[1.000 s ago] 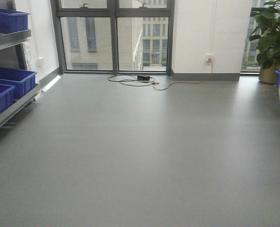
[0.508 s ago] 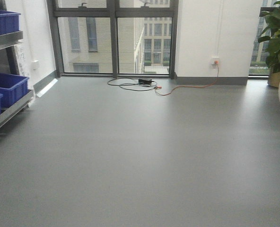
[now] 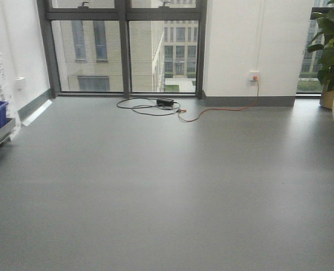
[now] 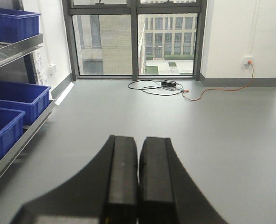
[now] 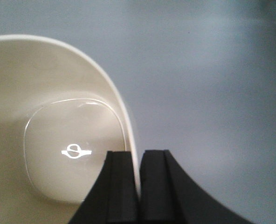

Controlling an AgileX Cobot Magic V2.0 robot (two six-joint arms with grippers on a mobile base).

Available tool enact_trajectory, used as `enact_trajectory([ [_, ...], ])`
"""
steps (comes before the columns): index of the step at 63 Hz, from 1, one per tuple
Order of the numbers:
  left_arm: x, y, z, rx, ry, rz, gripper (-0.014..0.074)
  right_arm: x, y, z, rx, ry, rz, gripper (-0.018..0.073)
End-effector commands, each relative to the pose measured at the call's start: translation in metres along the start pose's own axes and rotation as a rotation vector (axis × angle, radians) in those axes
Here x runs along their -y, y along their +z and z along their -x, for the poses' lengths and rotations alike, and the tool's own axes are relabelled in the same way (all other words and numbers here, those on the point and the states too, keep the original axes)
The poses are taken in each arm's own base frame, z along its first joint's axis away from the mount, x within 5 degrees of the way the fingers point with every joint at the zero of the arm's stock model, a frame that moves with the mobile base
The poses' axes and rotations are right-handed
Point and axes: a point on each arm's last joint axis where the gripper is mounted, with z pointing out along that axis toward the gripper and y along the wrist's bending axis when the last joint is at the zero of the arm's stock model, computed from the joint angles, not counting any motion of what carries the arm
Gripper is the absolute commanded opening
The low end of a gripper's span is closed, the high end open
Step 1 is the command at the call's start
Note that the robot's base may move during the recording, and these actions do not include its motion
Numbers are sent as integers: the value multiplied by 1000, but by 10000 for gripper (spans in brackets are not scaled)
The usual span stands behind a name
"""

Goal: Move white bin to right shelf second layer
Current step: 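Drive toward the windows holding the bin in the right gripper, then turn and approach the roller shelf rack with blue crates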

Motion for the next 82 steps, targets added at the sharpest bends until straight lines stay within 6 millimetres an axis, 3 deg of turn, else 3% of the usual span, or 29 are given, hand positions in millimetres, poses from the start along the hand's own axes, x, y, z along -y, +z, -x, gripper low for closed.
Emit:
enact_trajectory([
  [1,0,0,-1,72,-13,-4,85,-1,-6,17,115,-4,6,52],
  [82,0,0,-1,72,-13,-4,85,-1,-6,17,115,-4,6,52],
])
